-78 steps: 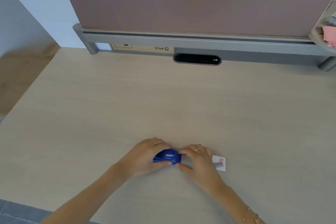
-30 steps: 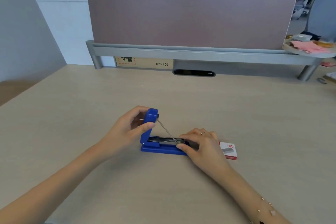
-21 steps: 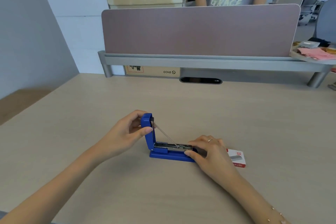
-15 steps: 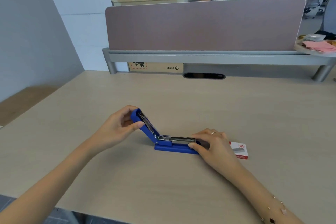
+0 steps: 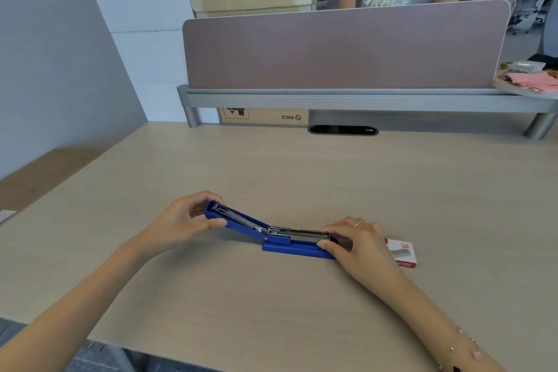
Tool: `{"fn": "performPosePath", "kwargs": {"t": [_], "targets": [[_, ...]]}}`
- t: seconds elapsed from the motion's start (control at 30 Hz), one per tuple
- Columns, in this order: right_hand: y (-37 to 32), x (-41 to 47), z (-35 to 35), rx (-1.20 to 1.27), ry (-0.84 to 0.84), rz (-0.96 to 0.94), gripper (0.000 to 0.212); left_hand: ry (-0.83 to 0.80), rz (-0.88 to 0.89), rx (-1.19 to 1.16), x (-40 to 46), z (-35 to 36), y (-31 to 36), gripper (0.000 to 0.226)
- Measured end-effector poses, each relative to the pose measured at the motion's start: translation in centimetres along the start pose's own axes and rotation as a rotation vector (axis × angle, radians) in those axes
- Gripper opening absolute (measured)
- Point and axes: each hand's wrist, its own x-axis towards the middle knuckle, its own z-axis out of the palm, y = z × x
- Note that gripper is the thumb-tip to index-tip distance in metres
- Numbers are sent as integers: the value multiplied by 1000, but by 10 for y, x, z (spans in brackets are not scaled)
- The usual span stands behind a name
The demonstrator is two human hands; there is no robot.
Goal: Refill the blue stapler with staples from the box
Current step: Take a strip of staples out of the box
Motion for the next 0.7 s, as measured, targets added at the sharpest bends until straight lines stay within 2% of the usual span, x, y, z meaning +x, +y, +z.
{"fn": "performPosePath", "kwargs": {"t": [0.23,0.47,0.6,0.7], "targets": [[1,-1,-1,8,0,-13,16,-42,-29,228,-2,1,-20,24],[0,-1,-2,-3,-10,-27,18,-45,-38,301,-4,5,-21,23],[0,-2,-11,-38,-65,-47,28,-91,-39,376,1,7,-9,43],[5,-4,-33,-84,-91,-37,41,-99,19,377,13,22,16,44]]}}
